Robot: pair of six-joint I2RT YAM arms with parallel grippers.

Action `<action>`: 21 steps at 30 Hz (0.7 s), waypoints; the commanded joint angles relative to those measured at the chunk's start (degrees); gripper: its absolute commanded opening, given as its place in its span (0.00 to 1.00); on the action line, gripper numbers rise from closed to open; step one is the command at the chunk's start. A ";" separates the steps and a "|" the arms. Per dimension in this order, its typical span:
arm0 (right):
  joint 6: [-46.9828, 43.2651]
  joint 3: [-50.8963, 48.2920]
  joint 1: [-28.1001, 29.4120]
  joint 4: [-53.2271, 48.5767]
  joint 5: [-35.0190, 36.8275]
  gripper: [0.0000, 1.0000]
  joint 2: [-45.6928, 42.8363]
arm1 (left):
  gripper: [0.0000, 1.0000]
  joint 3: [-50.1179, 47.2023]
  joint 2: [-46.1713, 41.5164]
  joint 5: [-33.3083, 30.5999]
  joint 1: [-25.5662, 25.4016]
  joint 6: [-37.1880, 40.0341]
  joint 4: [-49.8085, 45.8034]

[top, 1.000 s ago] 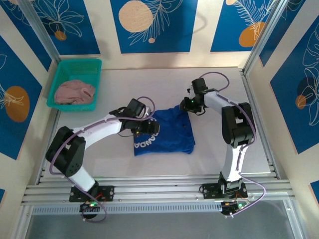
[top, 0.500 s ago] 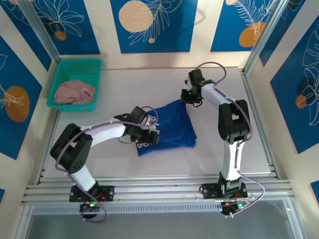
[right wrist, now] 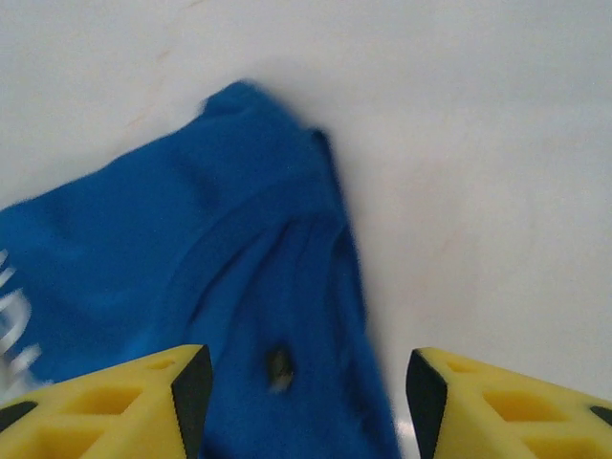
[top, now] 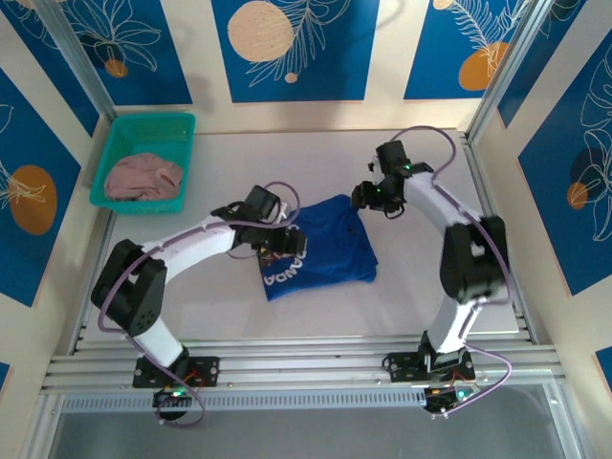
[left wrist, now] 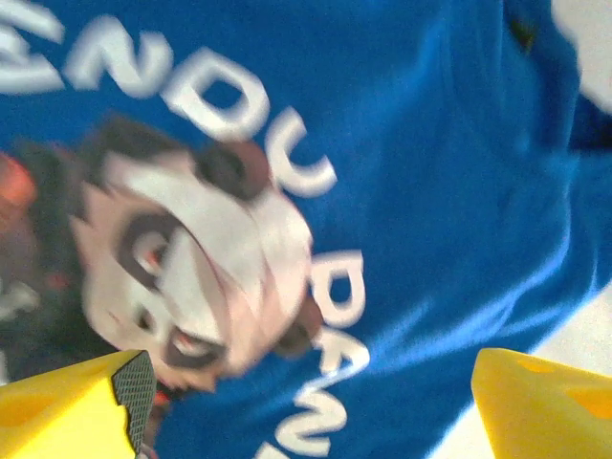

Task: Fold the inside-out t-shirt

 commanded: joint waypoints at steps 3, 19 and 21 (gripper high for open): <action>10.03 -17.28 4.46 5.80 -11.03 0.59 -12.39 | 0.86 8.31 8.02 3.80 4.91 0.63 0.38; 11.83 -20.86 0.37 14.62 -11.74 0.57 0.11 | 0.83 -0.61 10.53 6.42 7.26 1.35 -0.03; 10.44 -17.73 0.05 13.65 -12.91 0.57 2.95 | 0.83 -6.65 6.40 7.58 5.12 -1.26 2.07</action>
